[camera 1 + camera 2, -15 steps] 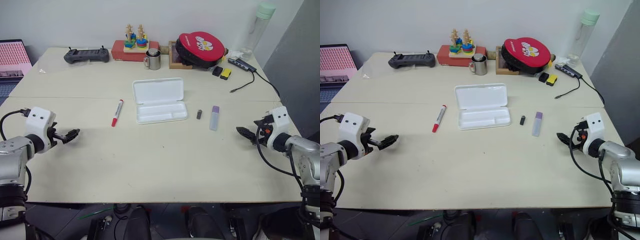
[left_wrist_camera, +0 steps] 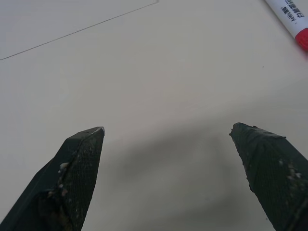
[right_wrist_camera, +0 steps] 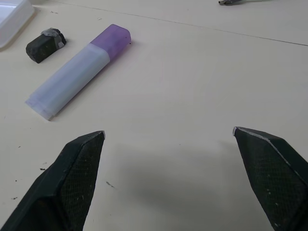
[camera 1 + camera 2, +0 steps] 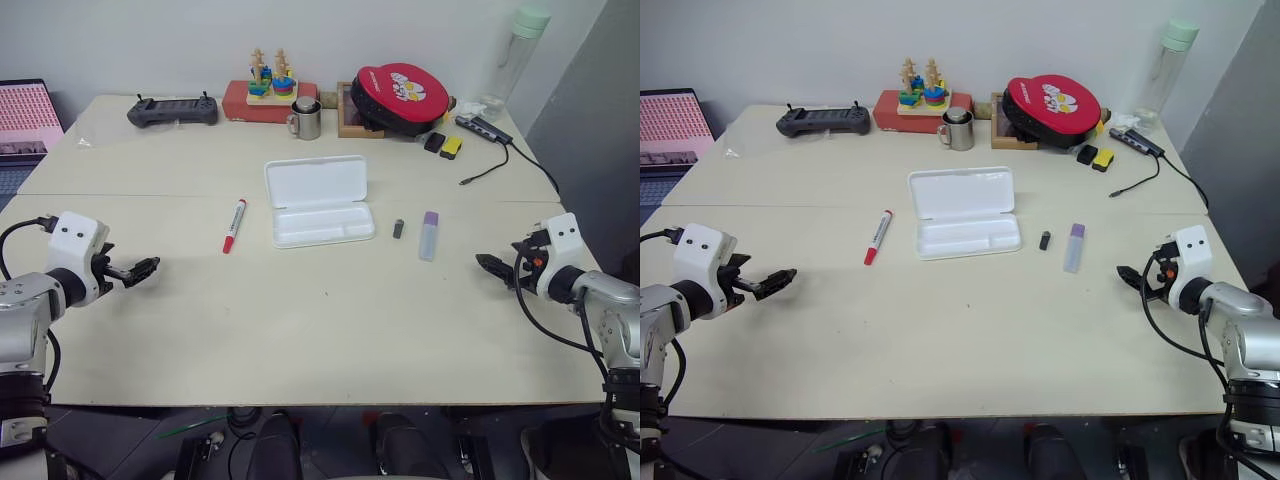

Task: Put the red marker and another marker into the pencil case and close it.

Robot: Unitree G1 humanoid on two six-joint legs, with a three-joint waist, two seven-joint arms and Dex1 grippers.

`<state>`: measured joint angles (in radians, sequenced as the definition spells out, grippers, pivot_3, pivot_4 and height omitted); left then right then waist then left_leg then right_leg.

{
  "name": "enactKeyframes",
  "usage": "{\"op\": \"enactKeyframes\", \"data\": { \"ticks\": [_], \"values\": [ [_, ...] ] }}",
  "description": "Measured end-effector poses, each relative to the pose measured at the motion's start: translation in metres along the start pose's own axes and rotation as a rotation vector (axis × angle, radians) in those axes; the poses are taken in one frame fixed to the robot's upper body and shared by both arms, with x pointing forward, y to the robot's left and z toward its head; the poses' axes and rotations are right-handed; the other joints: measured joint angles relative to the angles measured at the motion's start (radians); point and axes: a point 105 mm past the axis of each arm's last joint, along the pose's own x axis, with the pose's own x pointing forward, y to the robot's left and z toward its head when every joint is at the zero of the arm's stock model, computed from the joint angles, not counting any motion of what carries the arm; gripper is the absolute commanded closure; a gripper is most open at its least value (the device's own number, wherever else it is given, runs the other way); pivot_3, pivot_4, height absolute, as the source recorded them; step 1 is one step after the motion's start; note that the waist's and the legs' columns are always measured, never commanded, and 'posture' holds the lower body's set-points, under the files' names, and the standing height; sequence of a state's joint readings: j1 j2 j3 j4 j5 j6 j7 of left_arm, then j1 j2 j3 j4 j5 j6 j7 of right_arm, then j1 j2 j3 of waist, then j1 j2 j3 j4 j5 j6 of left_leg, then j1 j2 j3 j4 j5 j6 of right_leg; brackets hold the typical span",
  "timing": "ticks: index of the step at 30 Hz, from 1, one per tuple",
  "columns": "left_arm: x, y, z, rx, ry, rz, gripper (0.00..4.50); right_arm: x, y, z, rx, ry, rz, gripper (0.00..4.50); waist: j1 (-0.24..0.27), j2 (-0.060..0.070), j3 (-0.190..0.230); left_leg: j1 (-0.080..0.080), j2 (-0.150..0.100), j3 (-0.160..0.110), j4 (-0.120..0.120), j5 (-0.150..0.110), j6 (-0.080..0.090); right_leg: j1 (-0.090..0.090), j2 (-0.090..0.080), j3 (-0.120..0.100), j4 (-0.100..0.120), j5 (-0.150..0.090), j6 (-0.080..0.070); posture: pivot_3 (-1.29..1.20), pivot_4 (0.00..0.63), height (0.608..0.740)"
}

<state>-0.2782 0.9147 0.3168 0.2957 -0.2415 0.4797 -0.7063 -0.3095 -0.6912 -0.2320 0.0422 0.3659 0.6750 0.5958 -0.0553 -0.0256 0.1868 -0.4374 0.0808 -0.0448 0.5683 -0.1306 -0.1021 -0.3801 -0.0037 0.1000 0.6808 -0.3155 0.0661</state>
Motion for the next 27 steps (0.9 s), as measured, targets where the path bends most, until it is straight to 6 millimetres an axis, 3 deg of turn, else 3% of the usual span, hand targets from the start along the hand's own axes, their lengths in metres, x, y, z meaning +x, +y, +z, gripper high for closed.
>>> {"op": "enactKeyframes", "data": {
  "ticks": [21,25,27],
  "values": [
    [0.002,-0.007,0.000,-0.004,-0.008,-0.013,0.00,0.002,0.003,0.000,-0.006,-0.011,0.012,0.01,0.000,0.000,0.000,0.000,0.000,0.000,0.001,0.000,0.000,0.000,0.000,0.000,0.000,0.000,0.000,0.00,0.150,0.740],
    [0.003,-0.008,0.001,-0.004,-0.010,-0.022,0.00,0.001,0.014,0.011,-0.042,-0.057,0.072,0.01,0.000,0.000,0.000,0.000,0.000,0.000,0.001,0.000,0.000,0.000,0.000,0.000,0.001,0.000,0.000,0.00,0.150,0.740],
    [0.005,-0.011,0.003,-0.011,-0.023,-0.034,0.00,0.001,0.037,0.020,-0.101,-0.086,0.194,0.01,0.000,0.000,0.000,0.000,0.000,0.000,0.001,0.000,0.000,0.000,0.000,0.000,0.001,0.000,0.000,0.00,0.150,0.740]
  ]
}}
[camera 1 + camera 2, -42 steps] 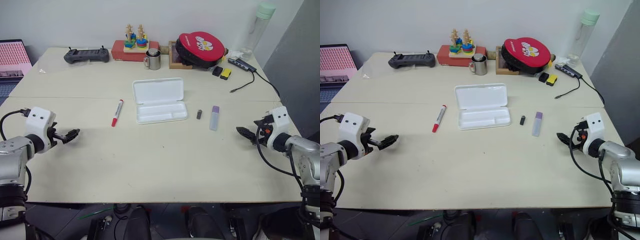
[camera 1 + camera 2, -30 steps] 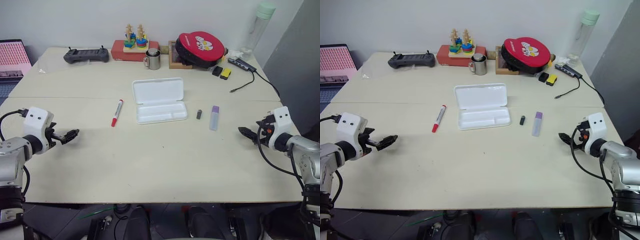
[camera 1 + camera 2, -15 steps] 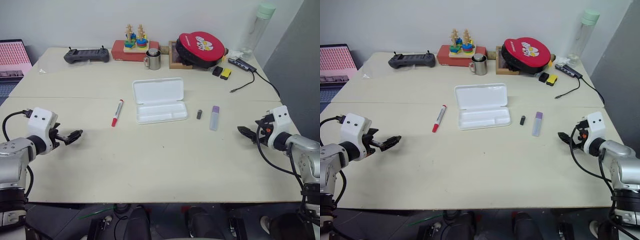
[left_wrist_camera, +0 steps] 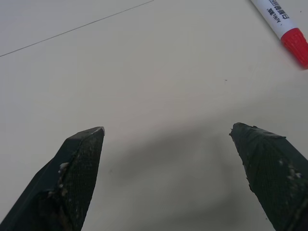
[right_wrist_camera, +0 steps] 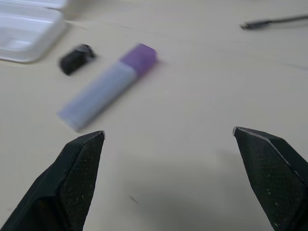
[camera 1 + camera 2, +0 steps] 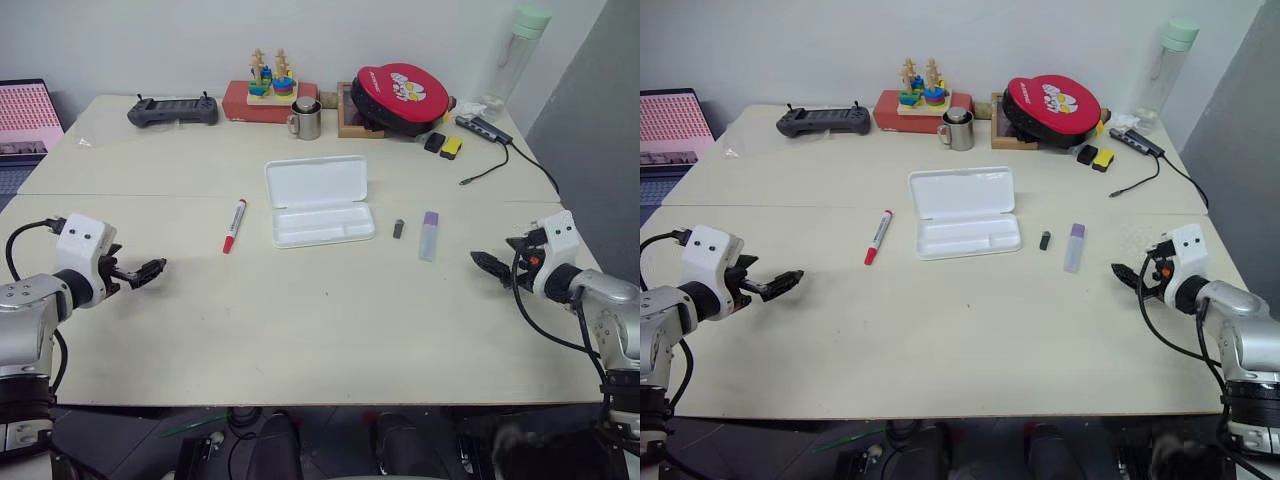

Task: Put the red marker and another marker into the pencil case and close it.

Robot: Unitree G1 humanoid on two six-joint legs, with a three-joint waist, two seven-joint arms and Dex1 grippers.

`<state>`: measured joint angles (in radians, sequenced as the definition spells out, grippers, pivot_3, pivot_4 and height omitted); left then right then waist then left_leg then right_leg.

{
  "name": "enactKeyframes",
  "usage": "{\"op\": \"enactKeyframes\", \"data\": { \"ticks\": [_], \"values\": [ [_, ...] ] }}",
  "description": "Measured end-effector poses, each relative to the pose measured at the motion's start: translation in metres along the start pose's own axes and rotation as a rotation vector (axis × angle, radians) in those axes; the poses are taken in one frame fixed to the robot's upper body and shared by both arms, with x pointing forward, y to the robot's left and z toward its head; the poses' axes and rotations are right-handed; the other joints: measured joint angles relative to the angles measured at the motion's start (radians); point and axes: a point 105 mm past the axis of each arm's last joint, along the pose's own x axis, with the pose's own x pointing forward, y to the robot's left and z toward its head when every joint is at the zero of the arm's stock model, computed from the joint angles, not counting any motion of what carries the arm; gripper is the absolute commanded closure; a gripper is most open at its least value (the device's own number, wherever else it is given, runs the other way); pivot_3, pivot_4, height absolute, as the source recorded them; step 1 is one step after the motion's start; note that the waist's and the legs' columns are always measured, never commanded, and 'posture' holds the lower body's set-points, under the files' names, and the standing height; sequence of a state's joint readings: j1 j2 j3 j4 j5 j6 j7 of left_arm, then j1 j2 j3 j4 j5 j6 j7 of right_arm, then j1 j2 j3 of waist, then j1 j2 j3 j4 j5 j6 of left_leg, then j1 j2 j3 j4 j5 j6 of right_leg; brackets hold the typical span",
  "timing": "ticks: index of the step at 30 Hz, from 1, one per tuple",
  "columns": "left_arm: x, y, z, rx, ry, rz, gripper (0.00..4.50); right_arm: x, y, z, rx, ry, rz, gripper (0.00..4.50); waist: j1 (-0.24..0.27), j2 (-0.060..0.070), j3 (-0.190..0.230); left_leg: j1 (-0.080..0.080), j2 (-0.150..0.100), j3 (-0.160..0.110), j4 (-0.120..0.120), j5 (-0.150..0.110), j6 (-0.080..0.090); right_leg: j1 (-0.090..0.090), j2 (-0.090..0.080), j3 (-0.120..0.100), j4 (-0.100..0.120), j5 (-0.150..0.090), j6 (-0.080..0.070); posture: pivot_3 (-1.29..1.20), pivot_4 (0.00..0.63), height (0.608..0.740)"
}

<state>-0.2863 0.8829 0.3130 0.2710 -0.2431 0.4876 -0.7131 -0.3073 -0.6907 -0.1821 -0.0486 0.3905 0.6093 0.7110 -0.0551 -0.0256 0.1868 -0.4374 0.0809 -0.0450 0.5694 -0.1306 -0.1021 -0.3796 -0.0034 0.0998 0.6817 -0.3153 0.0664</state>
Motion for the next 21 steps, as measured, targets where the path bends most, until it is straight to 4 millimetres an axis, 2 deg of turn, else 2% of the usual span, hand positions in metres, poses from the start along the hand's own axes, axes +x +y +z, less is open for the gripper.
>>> {"op": "enactKeyframes", "data": {
  "ticks": [2,4,6,8,11,14,17,19,21],
  "values": [
    [0.006,-0.009,0.002,-0.013,-0.021,-0.041,0.00,0.016,0.026,0.013,-0.068,-0.001,0.162,0.01,-0.002,0.001,0.000,0.000,0.000,0.000,0.002,0.000,0.000,0.001,0.000,0.000,0.000,0.001,0.002,0.00,0.150,0.740],
    [0.019,-0.030,0.016,-0.038,-0.101,-0.111,0.00,0.035,0.052,0.030,-0.159,-0.001,0.319,0.01,-0.003,0.001,0.001,0.000,0.000,0.000,0.004,0.000,0.000,0.001,0.000,0.000,0.000,0.002,0.004,0.00,0.150,0.740],
    [0.025,-0.046,0.027,-0.043,-0.159,-0.162,0.00,0.044,0.067,0.042,-0.218,-0.013,0.401,0.01,-0.002,-0.001,0.000,0.000,0.000,0.000,0.004,0.000,0.000,0.001,0.000,0.000,0.000,0.003,0.004,0.00,0.150,0.740],
    [0.025,-0.050,0.032,-0.061,-0.188,-0.186,0.00,0.053,0.069,0.044,-0.233,0.004,0.436,0.01,-0.001,-0.001,0.000,0.000,0.000,0.000,0.004,0.000,0.000,0.002,0.000,0.000,0.000,0.002,0.004,0.00,0.150,0.740],
    [0.026,-0.085,0.052,-0.078,-0.299,-0.307,0.00,0.084,0.077,0.049,-0.253,0.032,0.480,0.01,-0.002,0.000,0.000,0.000,0.000,0.000,0.004,0.000,0.000,0.001,0.000,0.000,0.000,0.005,0.000,0.00,0.150,0.740],
    [0.028,-0.119,0.065,-0.079,-0.359,-0.419,0.00,0.109,0.103,0.060,-0.338,0.033,0.580,0.01,-0.002,0.000,0.000,0.000,0.000,-0.001,0.003,0.000,0.000,0.001,0.001,0.000,0.001,0.005,-0.001,0.00,0.150,0.740],
    [0.026,-0.124,0.070,-0.111,-0.385,-0.438,0.00,0.123,0.105,0.057,-0.357,0.067,0.611,0.01,-0.001,0.000,0.000,-0.001,0.000,-0.002,0.003,0.000,0.000,0.002,0.001,-0.001,0.000,0.005,-0.001,0.00,0.150,0.740],
    [0.021,-0.137,0.081,-0.133,-0.439,-0.487,0.00,0.133,0.105,0.054,-0.365,0.104,0.610,0.01,0.001,0.000,0.000,-0.001,-0.001,-0.002,0.003,0.000,0.000,0.001,0.000,-0.001,0.000,0.005,-0.001,0.00,0.150,0.740],
    [0.020,-0.147,0.089,-0.127,-0.465,-0.518,0.00,0.143,0.114,0.058,-0.388,0.112,0.634,0.01,0.000,0.000,0.000,-0.001,0.000,-0.002,0.003,0.000,0.000,0.001,0.001,-0.001,0.000,0.005,-0.001,0.00,0.150,0.740]
  ]
}}
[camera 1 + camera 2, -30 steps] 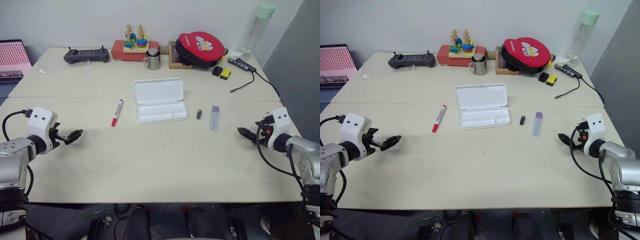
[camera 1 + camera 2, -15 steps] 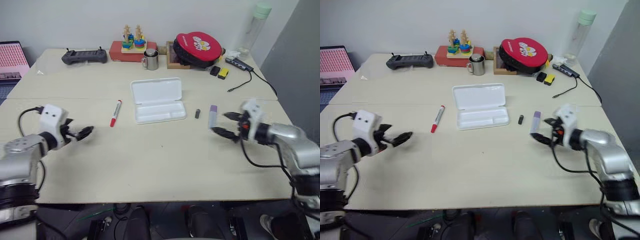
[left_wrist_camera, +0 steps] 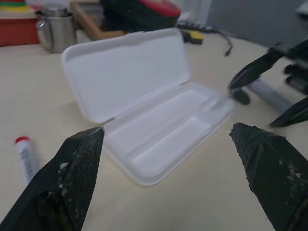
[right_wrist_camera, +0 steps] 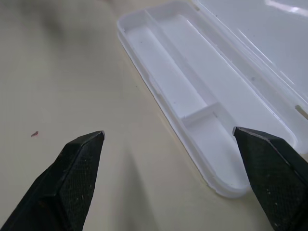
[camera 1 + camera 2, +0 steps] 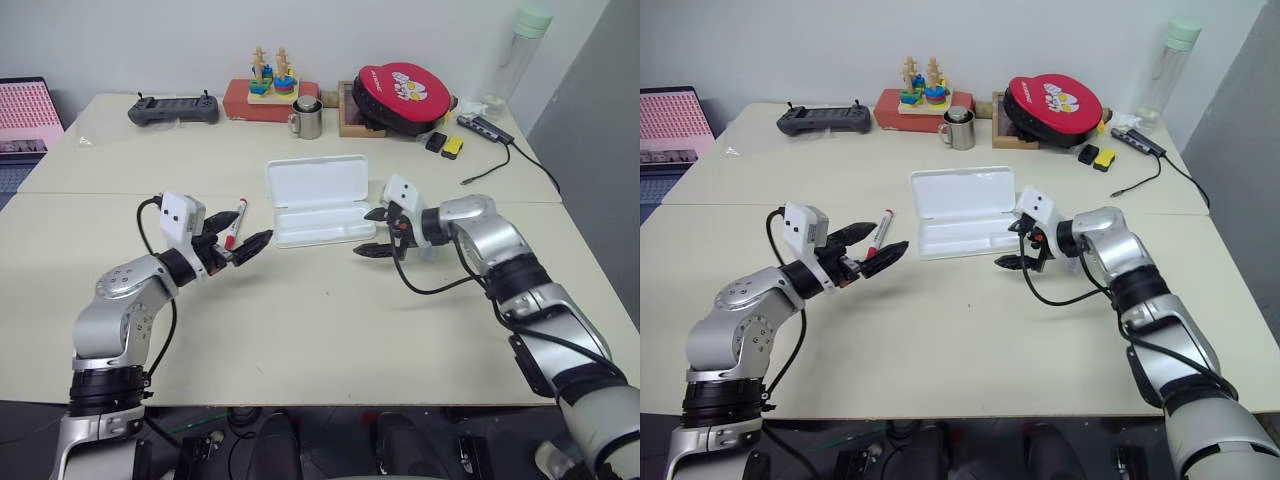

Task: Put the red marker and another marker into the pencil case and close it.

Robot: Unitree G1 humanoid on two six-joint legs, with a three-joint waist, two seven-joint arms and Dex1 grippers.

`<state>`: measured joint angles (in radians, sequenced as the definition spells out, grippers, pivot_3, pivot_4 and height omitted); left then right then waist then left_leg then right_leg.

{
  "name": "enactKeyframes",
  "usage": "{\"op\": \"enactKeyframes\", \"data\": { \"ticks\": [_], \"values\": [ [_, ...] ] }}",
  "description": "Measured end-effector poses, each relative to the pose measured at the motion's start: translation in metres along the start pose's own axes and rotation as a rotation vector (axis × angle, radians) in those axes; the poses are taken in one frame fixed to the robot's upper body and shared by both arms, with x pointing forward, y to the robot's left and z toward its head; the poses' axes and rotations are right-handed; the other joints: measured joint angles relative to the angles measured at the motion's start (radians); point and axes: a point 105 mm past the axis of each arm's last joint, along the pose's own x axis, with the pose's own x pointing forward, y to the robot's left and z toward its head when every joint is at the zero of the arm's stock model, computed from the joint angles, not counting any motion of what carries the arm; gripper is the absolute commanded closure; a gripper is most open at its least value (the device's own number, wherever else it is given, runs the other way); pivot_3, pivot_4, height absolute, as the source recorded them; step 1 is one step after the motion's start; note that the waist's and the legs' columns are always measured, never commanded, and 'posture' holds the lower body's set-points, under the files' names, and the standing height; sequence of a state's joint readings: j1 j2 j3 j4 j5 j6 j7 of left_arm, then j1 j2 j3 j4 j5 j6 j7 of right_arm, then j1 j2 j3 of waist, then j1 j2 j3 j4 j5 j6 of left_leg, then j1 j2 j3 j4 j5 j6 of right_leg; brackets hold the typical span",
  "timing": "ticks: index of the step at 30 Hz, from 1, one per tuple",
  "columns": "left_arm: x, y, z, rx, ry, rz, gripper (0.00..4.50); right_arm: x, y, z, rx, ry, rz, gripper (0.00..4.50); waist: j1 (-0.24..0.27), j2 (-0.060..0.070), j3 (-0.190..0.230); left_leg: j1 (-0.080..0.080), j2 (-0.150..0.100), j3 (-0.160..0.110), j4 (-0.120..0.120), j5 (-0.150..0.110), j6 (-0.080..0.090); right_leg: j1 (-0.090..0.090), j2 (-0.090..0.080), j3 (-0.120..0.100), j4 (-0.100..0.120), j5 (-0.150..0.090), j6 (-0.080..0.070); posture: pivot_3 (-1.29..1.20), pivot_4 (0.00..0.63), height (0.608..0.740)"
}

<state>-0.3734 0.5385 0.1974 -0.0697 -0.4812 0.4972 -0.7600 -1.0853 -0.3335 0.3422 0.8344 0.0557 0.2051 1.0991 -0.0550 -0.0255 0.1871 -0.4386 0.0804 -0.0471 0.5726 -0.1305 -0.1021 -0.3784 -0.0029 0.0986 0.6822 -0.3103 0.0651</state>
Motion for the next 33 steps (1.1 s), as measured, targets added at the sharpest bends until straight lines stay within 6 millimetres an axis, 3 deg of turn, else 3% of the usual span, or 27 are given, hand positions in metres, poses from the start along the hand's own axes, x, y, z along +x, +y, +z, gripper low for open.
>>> {"op": "enactKeyframes", "data": {
  "ticks": [2,5,10,15,16,17,18,24,33],
  "values": [
    [0.003,-0.002,0.004,-0.001,-0.017,-0.007,0.00,0.005,0.000,0.006,-0.034,0.011,0.024,0.01,0.000,0.000,0.000,0.000,0.000,-0.001,0.000,0.000,0.000,0.000,0.000,-0.001,0.000,0.000,0.000,0.00,0.150,0.740],
    [0.004,-0.004,0.006,-0.038,-0.039,-0.014,0.00,0.005,-0.005,-0.002,-0.026,0.058,0.017,0.18,0.002,0.000,0.000,0.000,0.000,-0.001,0.001,0.000,0.000,0.001,0.000,-0.001,0.000,0.000,0.000,0.00,0.150,0.740],
    [0.012,-0.023,0.029,-0.051,-0.128,-0.092,0.00,0.016,-0.001,-0.020,-0.037,0.168,0.028,1.37,-0.002,0.000,0.000,0.001,0.000,-0.001,0.001,0.000,0.000,0.002,0.000,-0.001,0.001,0.000,0.000,0.00,0.150,0.740],
    [0.013,-0.022,0.029,-0.055,-0.125,-0.089,0.00,0.013,-0.007,-0.026,-0.053,0.205,-0.005,2.47,-0.001,0.000,0.000,0.002,0.000,-0.002,0.001,0.000,0.000,0.004,0.000,-0.001,0.000,0.000,0.000,0.00,0.150,0.740],
    [0.013,-0.022,0.029,-0.055,-0.125,-0.089,0.00,0.013,-0.007,-0.026,-0.052,0.204,-0.009,2.47,-0.001,0.000,0.000,0.002,0.000,-0.002,0.001,0.000,0.000,0.004,0.000,-0.001,0.000,0.000,0.000,0.00,0.150,0.740],
    [0.013,-0.022,0.029,-0.056,-0.124,-0.089,0.00,0.014,-0.008,-0.026,-0.050,0.203,-0.016,2.91,-0.001,0.000,0.000,0.002,0.000,-0.002,0.001,0.000,0.000,0.004,0.000,-0.001,0.000,0.000,0.000,0.00,0.150,0.740],
    [0.013,-0.022,0.029,-0.056,-0.124,-0.089,0.00,0.014,-0.008,-0.027,-0.040,0.200,-0.023,2.95,-0.001,0.000,0.000,0.002,0.000,-0.002,0.001,0.000,0.000,0.004,0.000,-0.001,0.000,0.000,0.000,0.00,0.150,0.740],
    [0.013,-0.022,0.028,-0.059,-0.122,-0.087,0.00,0.016,-0.010,-0.024,-0.030,0.172,-0.045,4.42,-0.001,0.000,0.000,0.002,0.000,-0.002,0.001,0.000,0.000,0.004,0.000,-0.001,0.000,0.000,0.000,0.00,0.150,0.740],
    [0.012,-0.019,0.026,-0.060,-0.113,-0.079,0.00,0.016,-0.010,-0.021,-0.024,0.140,-0.041,4.42,-0.002,0.001,0.000,0.002,0.000,-0.002,0.001,0.000,0.000,0.004,0.000,-0.001,0.000,0.000,0.000,0.00,0.150,0.740]
  ]
}}
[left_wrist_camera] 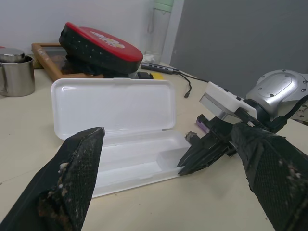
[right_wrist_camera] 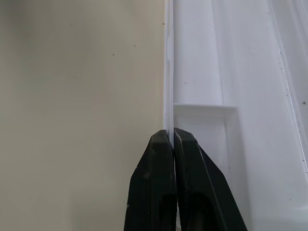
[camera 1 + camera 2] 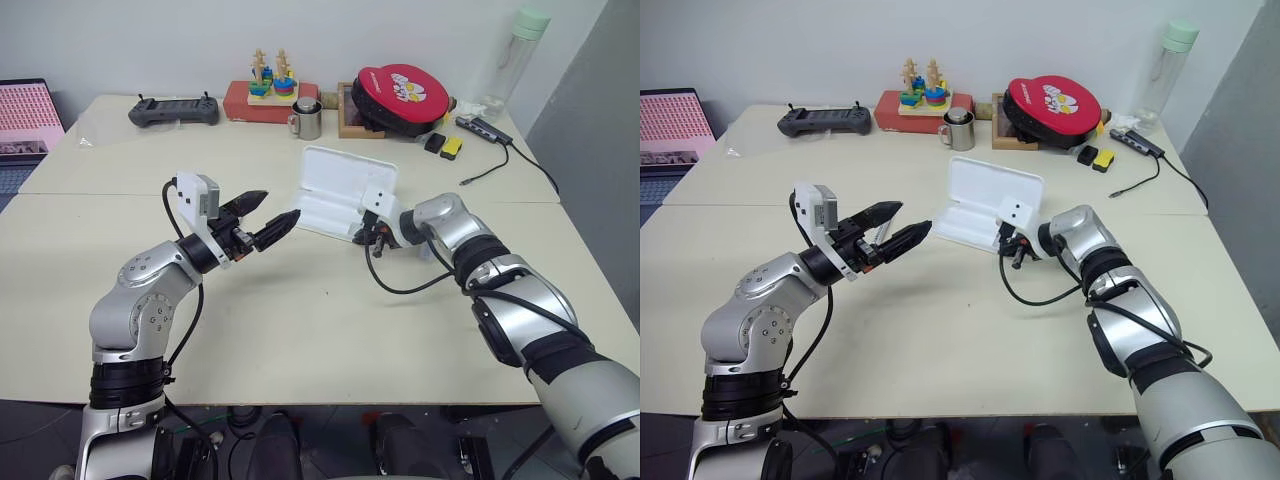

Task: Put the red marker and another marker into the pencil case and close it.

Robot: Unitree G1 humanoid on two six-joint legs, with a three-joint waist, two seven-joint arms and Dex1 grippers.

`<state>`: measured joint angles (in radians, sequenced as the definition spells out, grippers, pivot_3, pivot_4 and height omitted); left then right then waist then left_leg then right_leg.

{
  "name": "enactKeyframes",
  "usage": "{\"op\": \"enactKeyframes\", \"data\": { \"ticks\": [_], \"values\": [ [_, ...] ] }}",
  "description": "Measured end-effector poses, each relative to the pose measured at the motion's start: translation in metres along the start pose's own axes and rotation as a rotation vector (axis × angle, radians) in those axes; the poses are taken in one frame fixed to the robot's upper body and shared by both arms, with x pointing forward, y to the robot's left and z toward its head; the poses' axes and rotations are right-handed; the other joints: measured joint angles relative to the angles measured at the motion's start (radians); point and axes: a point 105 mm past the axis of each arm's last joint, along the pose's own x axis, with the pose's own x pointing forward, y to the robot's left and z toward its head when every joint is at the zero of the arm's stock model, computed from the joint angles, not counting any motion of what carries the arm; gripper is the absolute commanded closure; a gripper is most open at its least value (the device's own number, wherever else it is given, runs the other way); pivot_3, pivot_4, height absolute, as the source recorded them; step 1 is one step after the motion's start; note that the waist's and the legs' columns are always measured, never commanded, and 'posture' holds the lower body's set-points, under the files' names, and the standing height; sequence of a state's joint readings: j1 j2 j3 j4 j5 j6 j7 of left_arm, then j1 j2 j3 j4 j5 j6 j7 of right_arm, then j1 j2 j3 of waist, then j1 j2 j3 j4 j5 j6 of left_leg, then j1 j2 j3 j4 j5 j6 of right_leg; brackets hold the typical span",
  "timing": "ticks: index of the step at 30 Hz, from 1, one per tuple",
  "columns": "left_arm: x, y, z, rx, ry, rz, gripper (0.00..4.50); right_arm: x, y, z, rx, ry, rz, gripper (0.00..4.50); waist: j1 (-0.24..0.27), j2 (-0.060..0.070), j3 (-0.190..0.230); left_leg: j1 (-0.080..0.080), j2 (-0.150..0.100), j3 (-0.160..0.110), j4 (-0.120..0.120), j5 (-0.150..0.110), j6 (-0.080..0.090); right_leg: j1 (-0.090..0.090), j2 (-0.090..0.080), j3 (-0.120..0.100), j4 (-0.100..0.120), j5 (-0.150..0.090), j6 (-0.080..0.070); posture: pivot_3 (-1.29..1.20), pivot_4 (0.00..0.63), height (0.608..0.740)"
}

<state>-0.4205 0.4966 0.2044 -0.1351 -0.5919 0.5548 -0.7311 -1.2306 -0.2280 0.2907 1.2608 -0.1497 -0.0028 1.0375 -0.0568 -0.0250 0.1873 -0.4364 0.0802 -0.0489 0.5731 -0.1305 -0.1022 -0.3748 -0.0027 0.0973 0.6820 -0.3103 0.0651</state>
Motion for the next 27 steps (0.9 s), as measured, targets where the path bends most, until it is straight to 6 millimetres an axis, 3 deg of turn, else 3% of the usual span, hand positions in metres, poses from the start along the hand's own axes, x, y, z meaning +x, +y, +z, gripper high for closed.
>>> {"op": "enactKeyframes", "data": {
  "ticks": [6,13,18,23,27],
  "values": [
    [-0.024,0.016,-0.005,0.017,0.053,0.074,0.00,-0.008,0.012,0.010,-0.101,-0.044,0.137,4.42,-0.003,0.001,0.000,0.000,0.000,0.000,-0.001,0.000,0.000,0.000,0.000,0.000,0.000,0.000,0.000,0.00,0.150,0.740],
    [-0.064,0.022,-0.027,0.011,0.191,0.102,0.00,-0.005,0.052,-0.010,-0.141,-0.082,0.277,4.42,-0.002,0.001,0.001,0.000,0.000,0.000,-0.001,-0.001,-0.001,-0.001,0.000,0.000,0.000,-0.001,-0.001,0.00,0.150,0.740],
    [-0.070,0.028,-0.022,0.035,0.196,0.121,0.00,-0.002,0.074,-0.003,-0.172,-0.094,0.306,4.42,0.000,0.001,0.001,0.000,0.001,0.000,0.000,0.000,-0.001,0.000,0.000,0.000,0.000,-0.002,0.001,0.00,0.150,0.740],
    [-0.071,0.031,-0.024,0.026,0.201,0.136,0.00,-0.001,0.084,0.000,-0.167,-0.094,0.315,4.42,0.000,0.001,0.001,0.000,0.001,0.000,0.000,0.000,-0.001,-0.001,0.000,0.000,0.000,-0.003,0.003,0.00,0.150,0.740],
    [-0.077,0.045,-0.033,0.010,0.232,0.203,0.00,-0.001,0.086,0.004,-0.154,-0.106,0.305,3.74,0.000,0.001,0.001,0.000,0.001,0.000,0.000,0.000,-0.001,-0.001,0.000,0.000,0.000,-0.003,0.003,0.00,0.150,0.740]
  ]
}}
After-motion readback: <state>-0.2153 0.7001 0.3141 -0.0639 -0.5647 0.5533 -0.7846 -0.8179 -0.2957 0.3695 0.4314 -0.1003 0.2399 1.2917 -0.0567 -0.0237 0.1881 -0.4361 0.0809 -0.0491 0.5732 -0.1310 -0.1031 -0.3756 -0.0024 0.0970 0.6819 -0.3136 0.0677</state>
